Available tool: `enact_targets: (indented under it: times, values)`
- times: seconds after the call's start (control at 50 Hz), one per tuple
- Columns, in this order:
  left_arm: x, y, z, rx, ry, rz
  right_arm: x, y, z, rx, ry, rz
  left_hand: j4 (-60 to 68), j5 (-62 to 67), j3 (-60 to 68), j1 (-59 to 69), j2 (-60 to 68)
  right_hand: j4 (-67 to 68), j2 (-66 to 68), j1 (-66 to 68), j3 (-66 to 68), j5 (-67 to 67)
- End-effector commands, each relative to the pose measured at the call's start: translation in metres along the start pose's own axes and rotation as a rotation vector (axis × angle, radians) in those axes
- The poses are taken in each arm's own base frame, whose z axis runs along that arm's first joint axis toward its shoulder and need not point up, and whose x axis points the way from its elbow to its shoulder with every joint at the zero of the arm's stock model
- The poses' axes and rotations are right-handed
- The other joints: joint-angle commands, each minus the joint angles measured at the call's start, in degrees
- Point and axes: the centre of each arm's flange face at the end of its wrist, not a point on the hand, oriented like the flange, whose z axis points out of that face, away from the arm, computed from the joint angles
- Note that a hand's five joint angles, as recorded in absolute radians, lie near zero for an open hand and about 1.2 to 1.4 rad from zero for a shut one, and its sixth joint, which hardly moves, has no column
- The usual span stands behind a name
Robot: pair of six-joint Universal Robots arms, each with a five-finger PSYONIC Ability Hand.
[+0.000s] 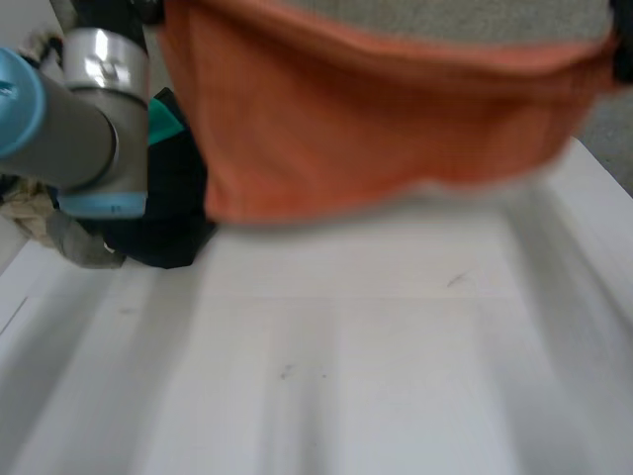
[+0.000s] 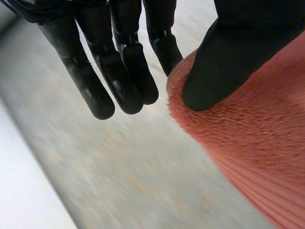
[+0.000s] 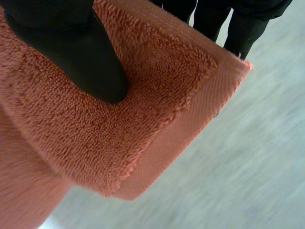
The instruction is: Fold the laundry.
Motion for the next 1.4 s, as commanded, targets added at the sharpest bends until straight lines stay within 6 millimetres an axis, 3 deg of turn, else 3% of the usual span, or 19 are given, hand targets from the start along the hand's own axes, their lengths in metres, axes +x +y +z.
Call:
enact_targets:
  times: [0.02,0.1,0.22,0.28,0.34,0.5,0.56,0.6,0.68,0.82,0.96,1.14,1.4]
  values:
    - [0.004,0.014,-0.020,-0.100,0.057,-0.013,-0.001,-0.003,-0.007,-0.009,-0.025,0.038,11.1,14.0,11.4,13.2,11.2,11.2,12.4,16.8,11.7,12.8]
    - [0.016,0.031,-0.046,-0.208,0.129,-0.010,-0.018,0.017,-0.016,-0.105,-0.121,0.053,11.1,14.0,11.4,13.2,11.2,11.2,12.4,16.8,11.7,12.8]
    - [0.030,0.056,-0.087,-0.334,0.211,-0.002,-0.048,0.065,-0.037,-0.286,-0.243,0.089,11.1,14.0,11.4,13.2,11.2,11.2,12.4,16.8,11.7,12.8]
    - [0.036,0.068,-0.108,-0.395,0.249,0.000,-0.060,0.086,-0.051,-0.369,-0.280,0.092,11.1,14.0,11.4,13.2,11.2,-1.7,-0.5,4.0,-1.1,0.0]
    - [0.040,0.075,-0.125,-0.445,0.279,0.001,-0.070,0.102,-0.070,-0.450,-0.327,0.080,11.1,14.0,11.4,13.2,11.2,-4.1,-2.9,1.5,-3.5,-2.4]
    - [0.045,0.088,-0.166,-0.552,0.350,0.003,-0.085,0.122,-0.114,-0.564,-0.425,0.014,11.1,14.0,11.4,13.2,11.2,-4.2,-3.0,1.4,-3.7,-2.6]
    - [0.044,0.087,-0.172,-0.562,0.363,0.002,-0.087,0.123,-0.122,-0.577,-0.448,-0.007,11.1,14.0,11.4,13.2,11.2,-8.2,-7.1,-2.6,-7.7,-6.6]
    - [0.044,0.087,-0.173,-0.564,0.364,0.002,-0.088,0.124,-0.126,-0.585,-0.459,-0.014,11.1,14.0,11.4,13.2,11.2,-18.0,-16.8,-12.4,-17.5,-16.3]
    - [0.042,0.085,-0.175,-0.565,0.366,0.000,-0.089,0.125,-0.131,-0.596,-0.467,-0.012,11.1,14.0,11.4,13.2,11.2,-21.0,-19.8,-15.4,-20.5,-19.4]
    - [0.040,0.083,-0.174,-0.563,0.360,0.002,-0.090,0.122,-0.130,-0.570,-0.483,-0.004,11.1,14.0,11.4,13.2,11.2,-31.1,-30.0,-25.5,-30.6,-29.5]
    - [0.040,0.080,-0.177,-0.565,0.366,0.000,-0.091,0.108,-0.115,-0.481,-0.506,-0.010,11.1,14.0,11.4,13.2,11.2,-29.6,-28.4,-24.0,-29.1,-28.0]
    - [0.036,0.070,-0.177,-0.550,0.365,-0.004,-0.094,0.092,-0.087,-0.358,-0.516,-0.148,11.1,14.0,11.4,13.2,11.2,-31.3,-30.1,-25.7,-30.8,-29.6]
    - [0.033,0.072,-0.177,-0.560,0.349,-0.021,-0.124,0.144,-0.083,-0.446,-0.650,-0.236,11.1,14.0,11.4,13.2,11.2,-29.7,-28.5,-24.0,-29.1,-28.0]
